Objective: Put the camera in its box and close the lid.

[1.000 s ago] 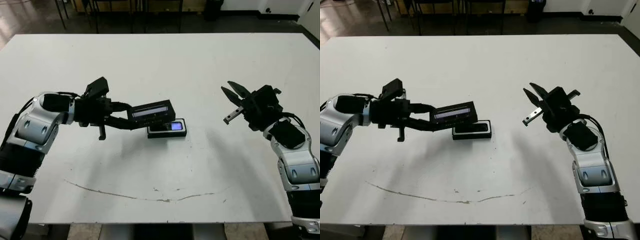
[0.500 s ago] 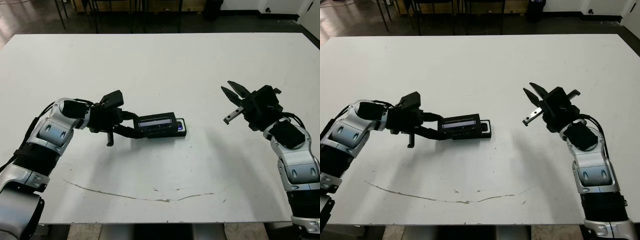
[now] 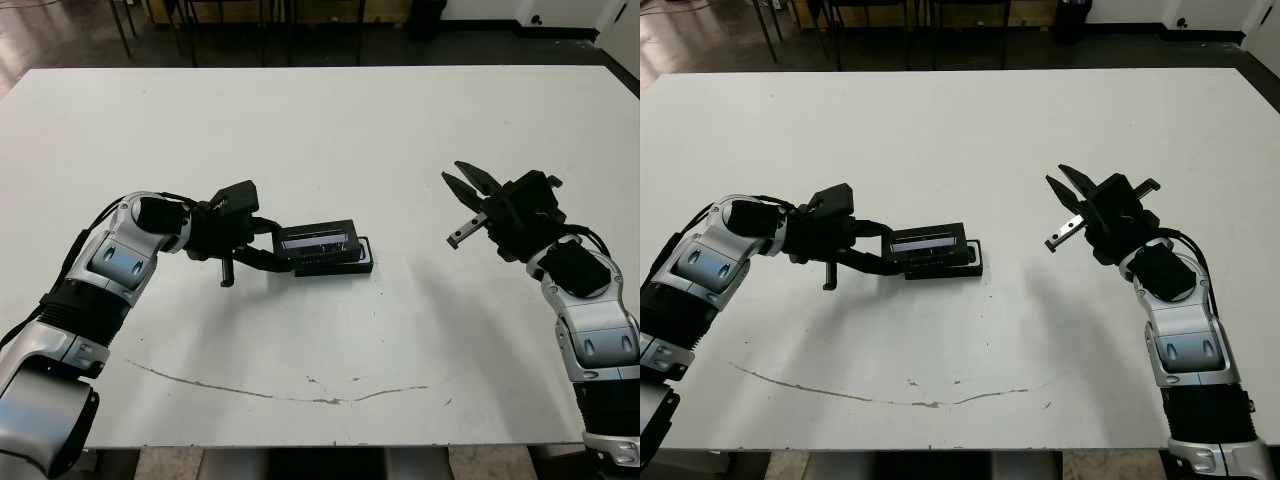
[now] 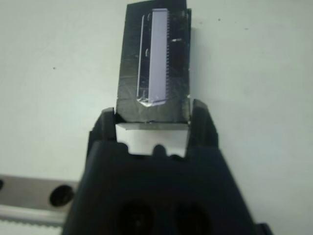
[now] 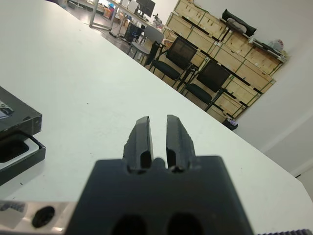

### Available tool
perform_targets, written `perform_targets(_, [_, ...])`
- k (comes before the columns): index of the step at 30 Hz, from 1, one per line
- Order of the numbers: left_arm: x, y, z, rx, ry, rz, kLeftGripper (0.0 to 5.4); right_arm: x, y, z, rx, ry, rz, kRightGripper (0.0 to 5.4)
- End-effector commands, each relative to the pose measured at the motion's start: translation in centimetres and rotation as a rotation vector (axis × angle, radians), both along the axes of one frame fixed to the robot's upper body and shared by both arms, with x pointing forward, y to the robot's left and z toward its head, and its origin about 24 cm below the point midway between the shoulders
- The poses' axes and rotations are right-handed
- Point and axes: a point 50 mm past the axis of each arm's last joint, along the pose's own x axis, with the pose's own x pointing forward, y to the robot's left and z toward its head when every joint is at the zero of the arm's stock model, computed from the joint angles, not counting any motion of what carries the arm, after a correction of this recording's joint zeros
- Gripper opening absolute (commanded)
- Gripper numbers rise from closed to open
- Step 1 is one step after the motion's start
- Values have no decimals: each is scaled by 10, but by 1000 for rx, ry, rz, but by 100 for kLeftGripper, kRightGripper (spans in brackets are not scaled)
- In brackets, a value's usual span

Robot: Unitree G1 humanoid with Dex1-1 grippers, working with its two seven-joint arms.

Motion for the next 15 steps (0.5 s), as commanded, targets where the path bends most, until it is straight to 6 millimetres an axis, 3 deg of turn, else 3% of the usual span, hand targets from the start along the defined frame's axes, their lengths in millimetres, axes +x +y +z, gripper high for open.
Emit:
perform_targets(1, [4, 0, -1, 40, 13, 14, 69, 1, -3, -2, -17, 21, -4, 0])
perform_targets(15, [6, -3, -4, 126, 64, -28, 69, 0, -5, -3, -23, 30, -4, 0])
